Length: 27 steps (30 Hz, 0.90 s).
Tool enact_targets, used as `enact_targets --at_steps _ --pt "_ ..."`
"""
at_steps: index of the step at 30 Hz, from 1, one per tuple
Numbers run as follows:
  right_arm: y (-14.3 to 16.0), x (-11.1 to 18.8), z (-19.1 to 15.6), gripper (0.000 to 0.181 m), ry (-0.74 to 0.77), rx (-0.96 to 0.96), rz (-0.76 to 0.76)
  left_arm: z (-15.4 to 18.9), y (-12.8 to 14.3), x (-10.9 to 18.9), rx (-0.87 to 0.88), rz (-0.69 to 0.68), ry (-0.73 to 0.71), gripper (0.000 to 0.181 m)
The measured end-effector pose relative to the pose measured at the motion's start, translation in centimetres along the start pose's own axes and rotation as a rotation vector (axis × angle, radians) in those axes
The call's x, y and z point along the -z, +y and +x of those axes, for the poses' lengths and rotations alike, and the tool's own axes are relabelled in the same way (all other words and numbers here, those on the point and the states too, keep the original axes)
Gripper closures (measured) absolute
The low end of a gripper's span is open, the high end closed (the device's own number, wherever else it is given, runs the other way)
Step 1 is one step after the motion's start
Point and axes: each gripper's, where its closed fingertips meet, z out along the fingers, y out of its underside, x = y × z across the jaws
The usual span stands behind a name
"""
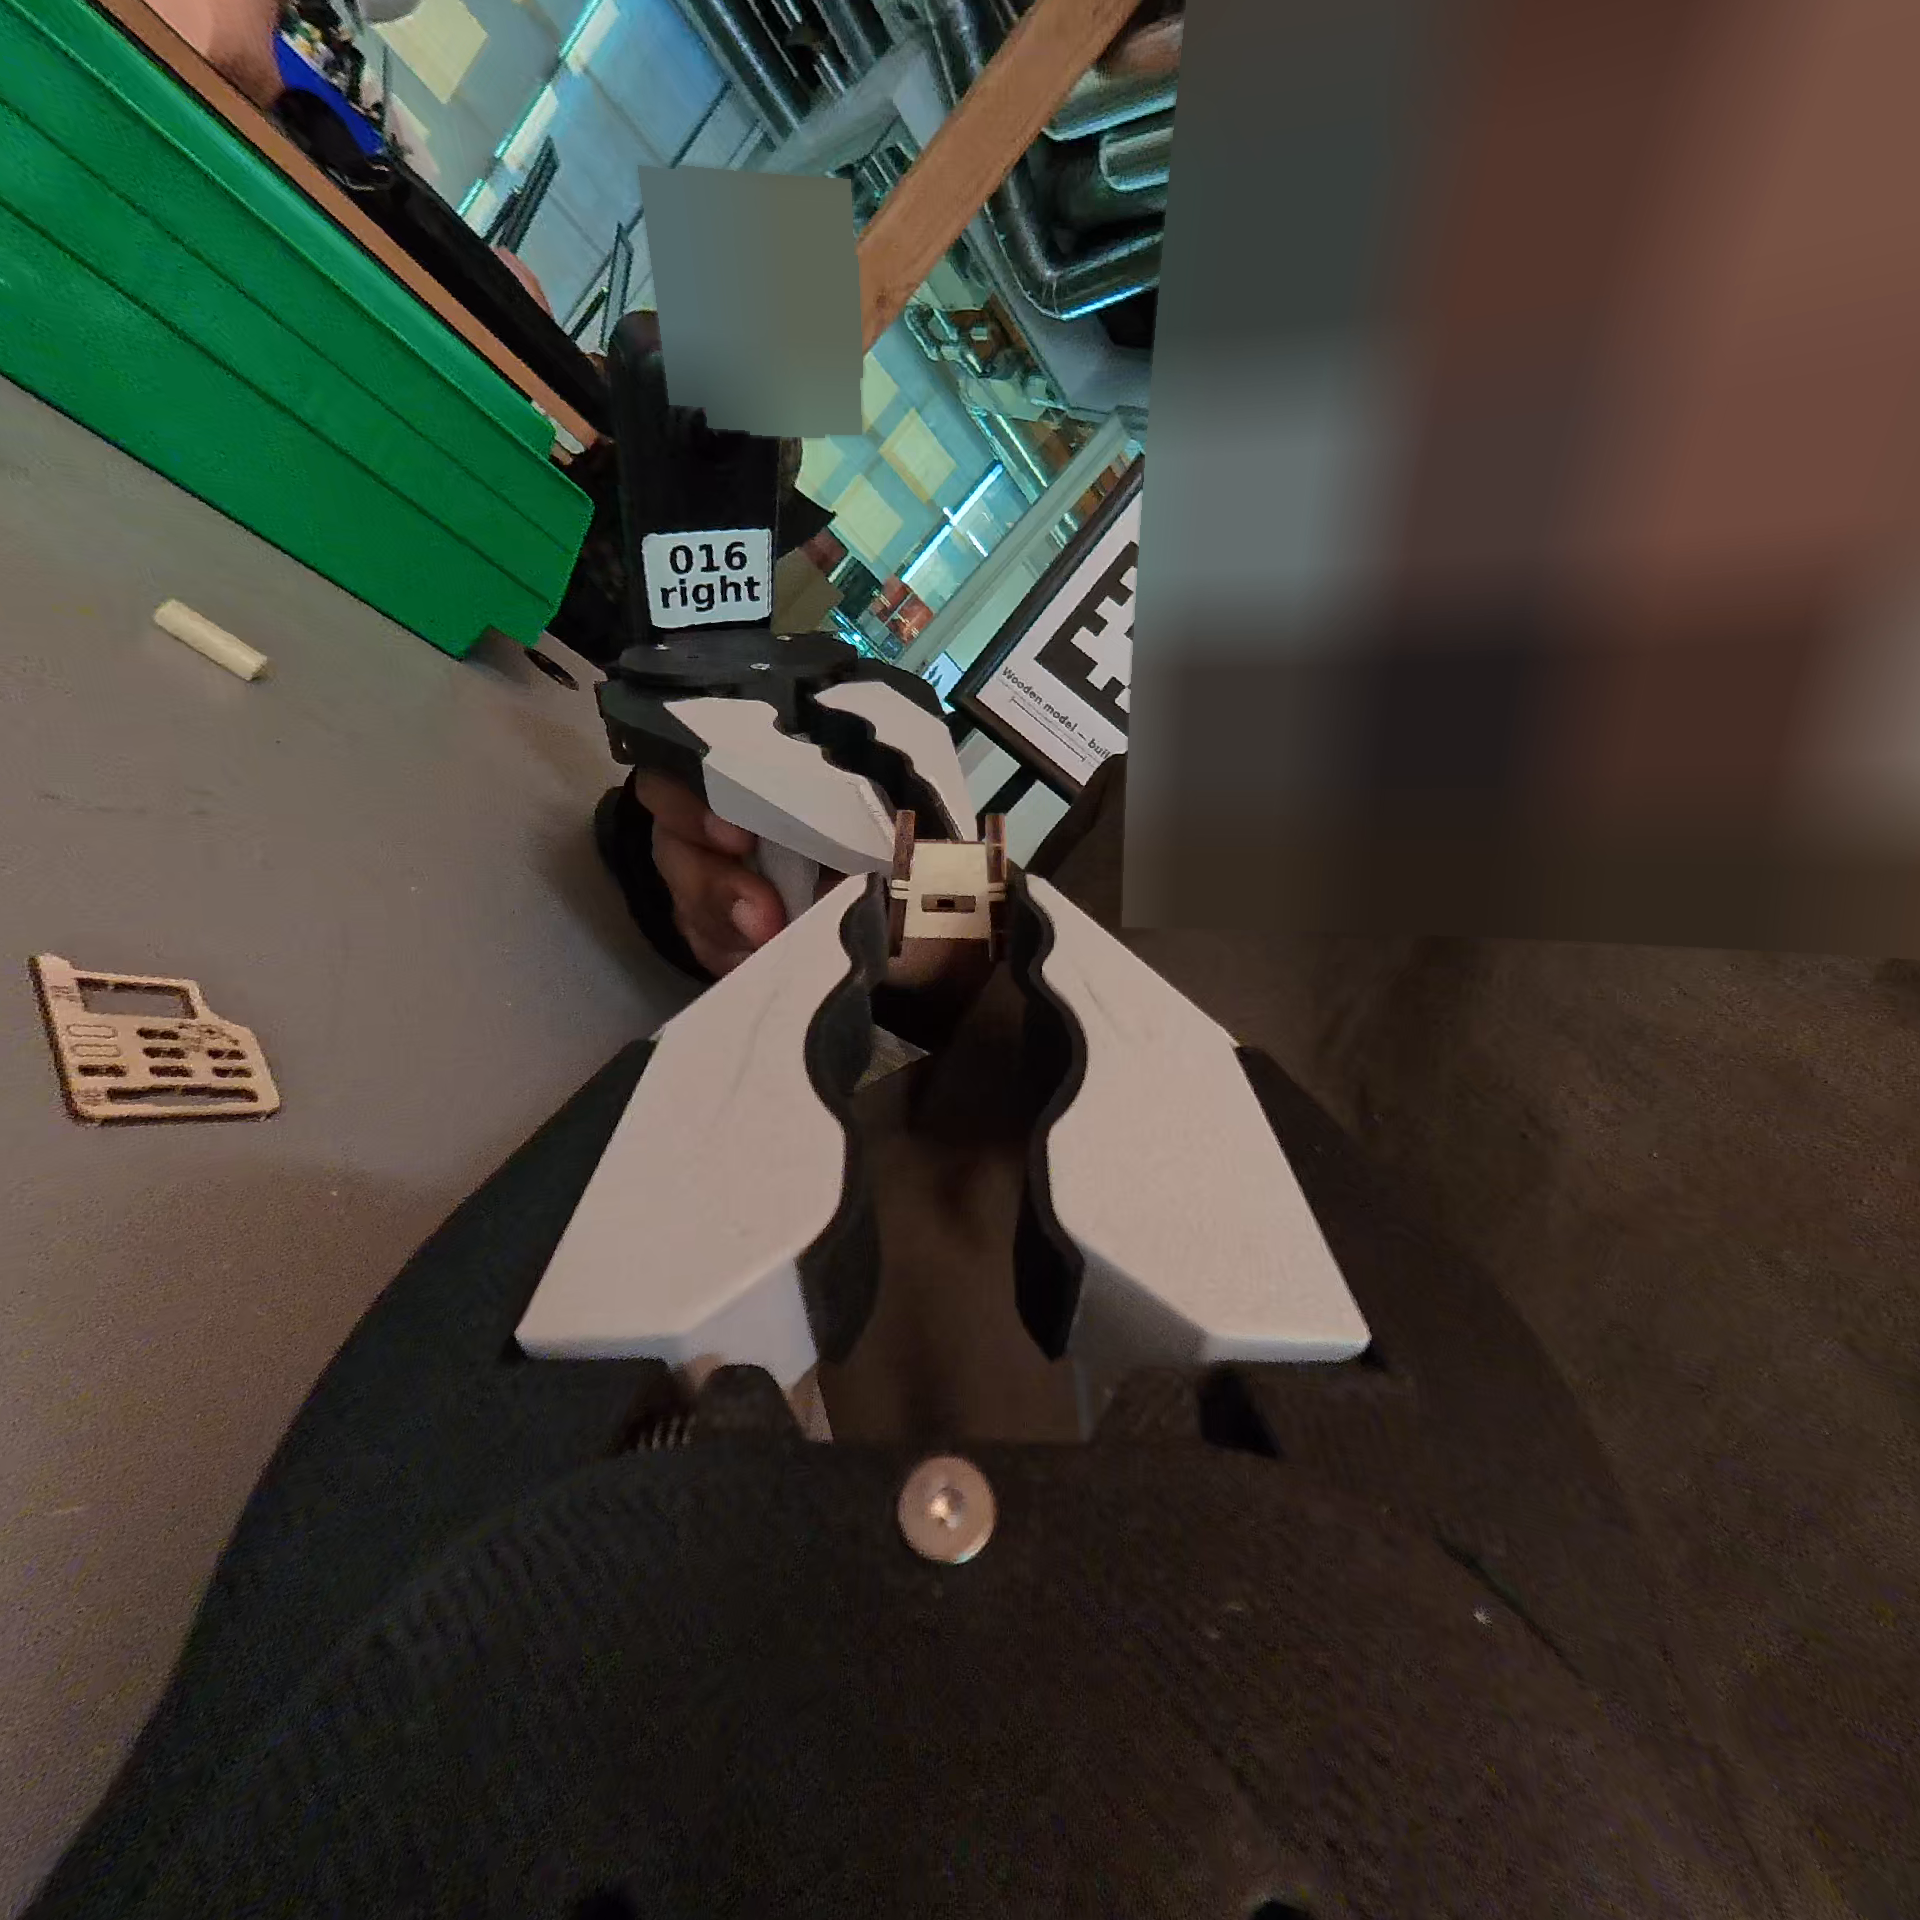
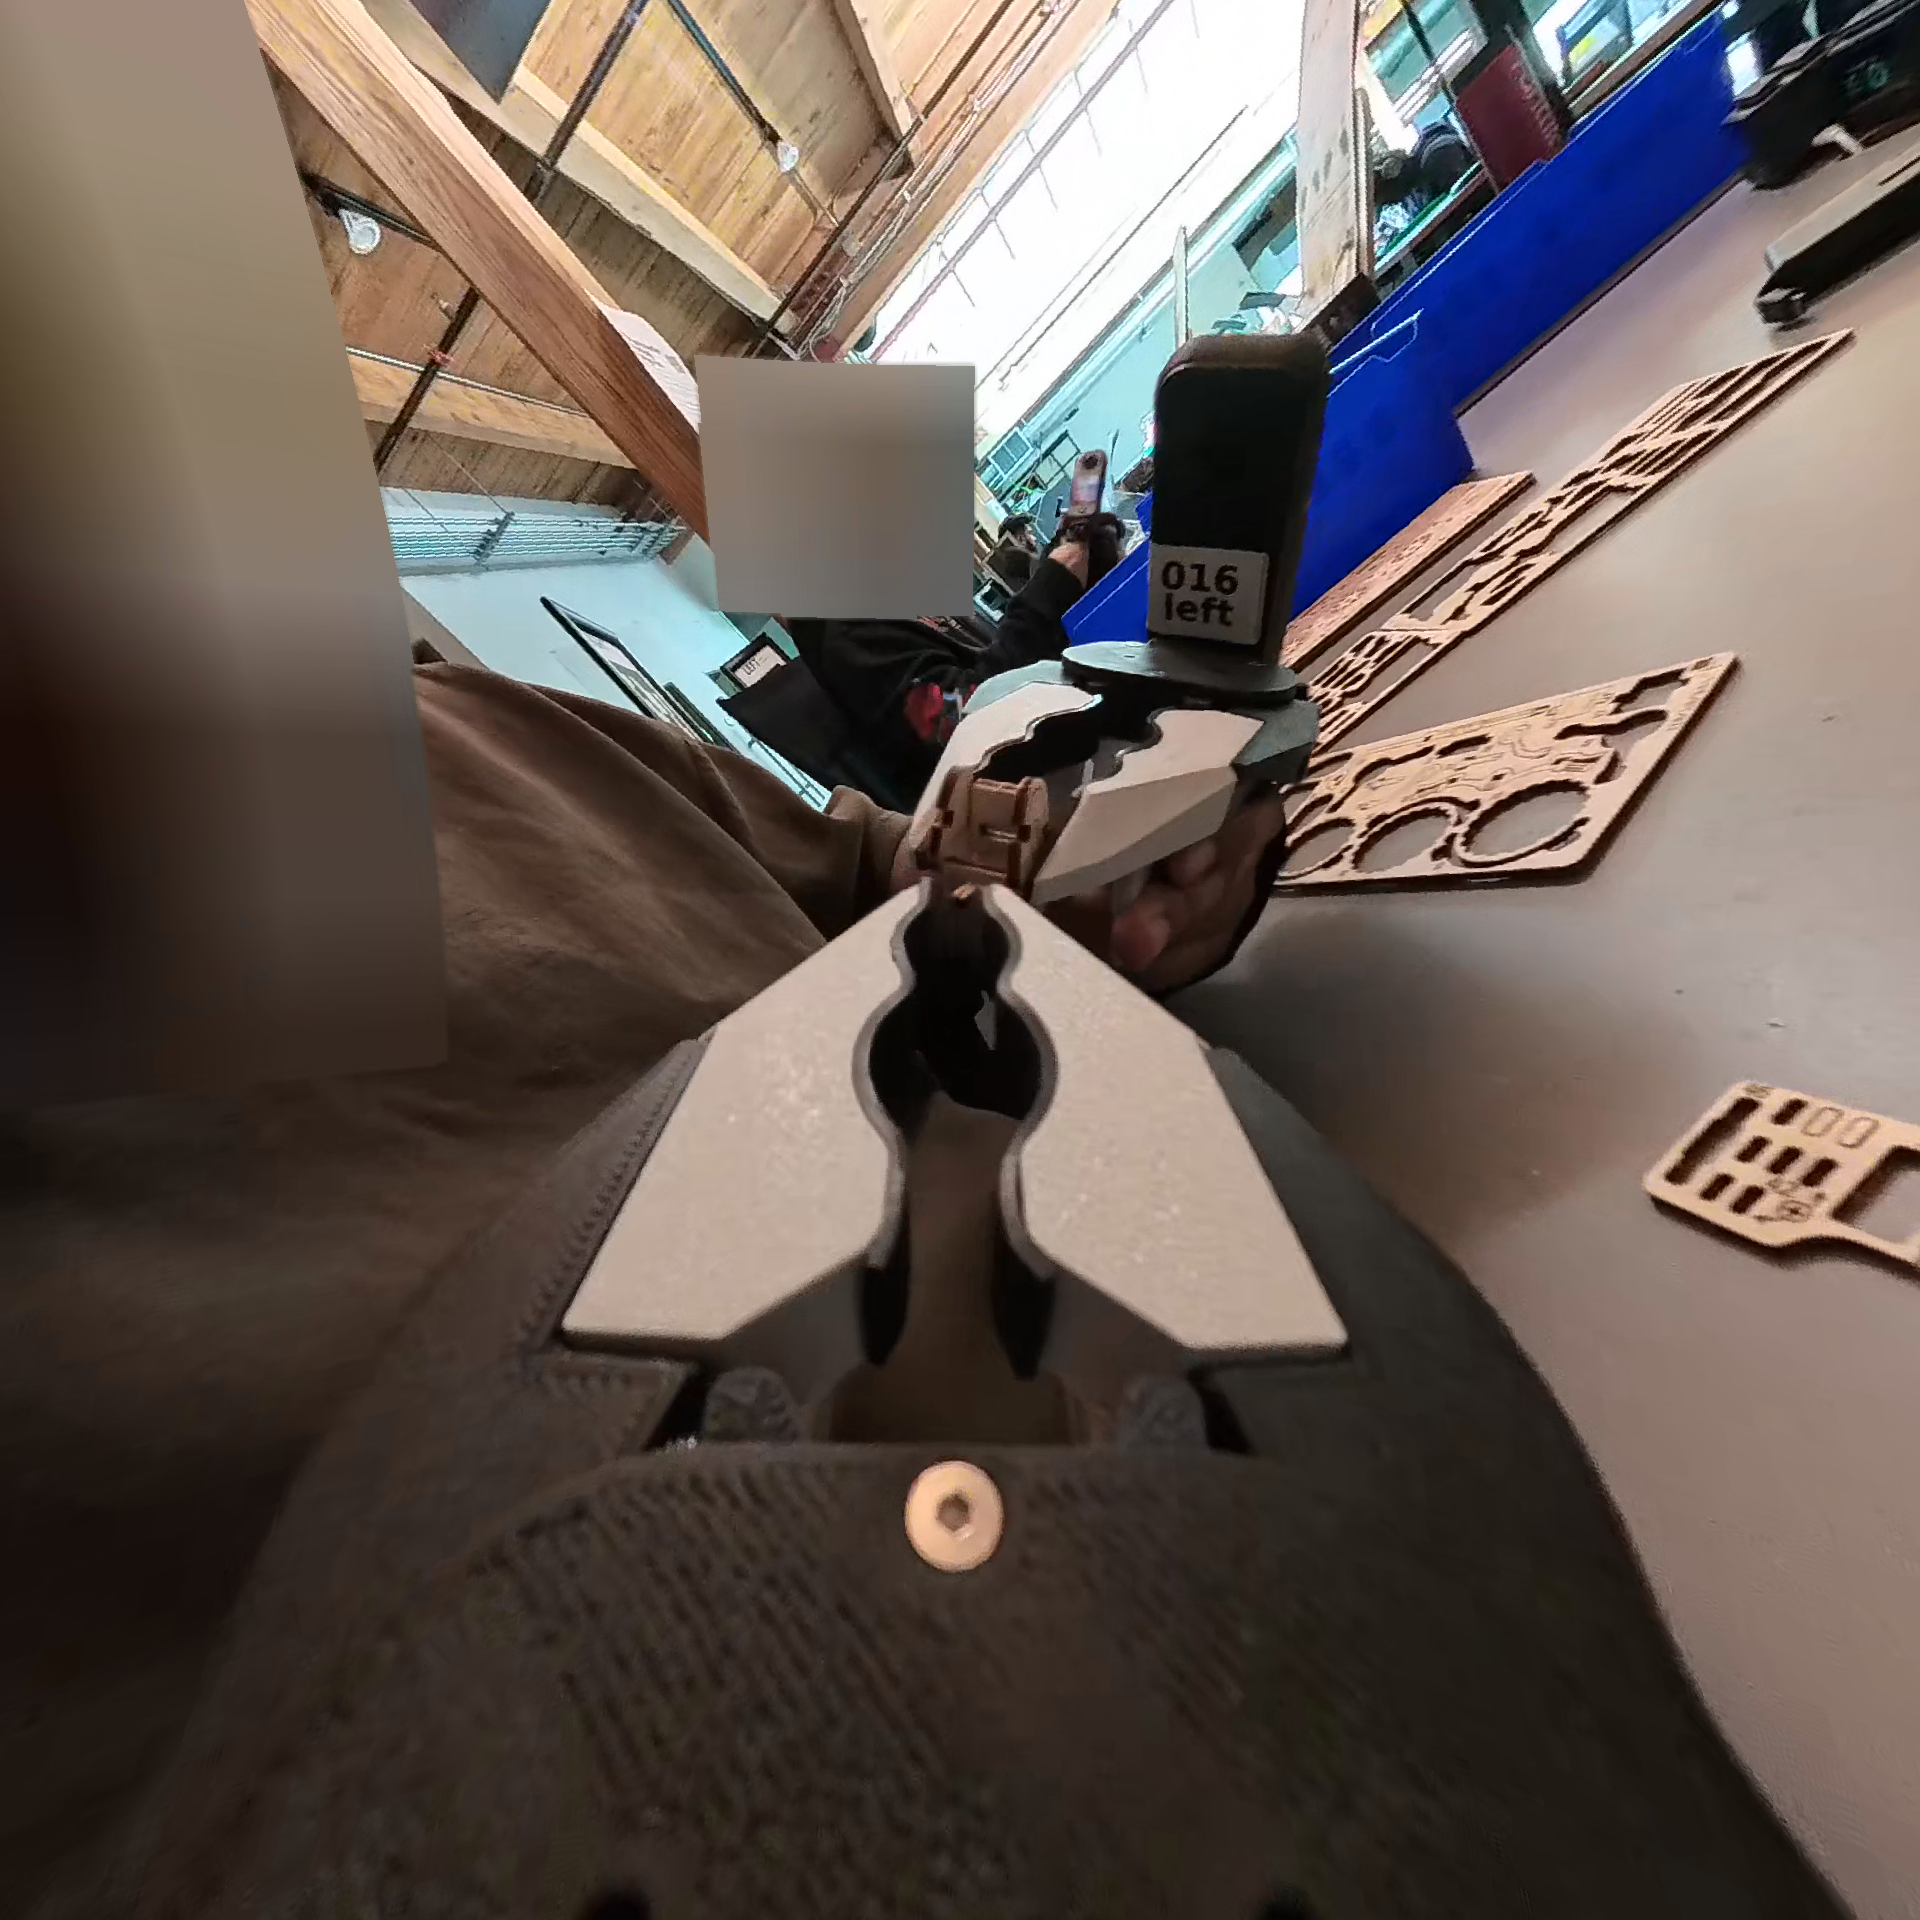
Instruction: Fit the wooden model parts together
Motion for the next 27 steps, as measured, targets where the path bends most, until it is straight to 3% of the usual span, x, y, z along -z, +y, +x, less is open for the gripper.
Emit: enact_targets --at_steps 5,11,15,27 --pt "-0.9 0.9 1.5 0.173 0.134 0.074 0.045 -0.7 -0.9 0.7 -0.031 0.046 -0.059 0.160" --pt "-1.5 0.8 1.8 0.172 0.316 0.288 0.040 -1.3 -1.1 0.9 -0.216 0.027 -0.201 0.160" --pt "-1.0 0.1 1.5 0.173 0.326 0.327 0.012 -1.2 -0.9 0.6 -0.297 0.008 -0.247 0.160" --pt "-0.6 -0.3 1.5 0.180 0.330 0.342 -0.011 -0.9 -0.9 0.3 -0.291 0.014 -0.232 0.160"
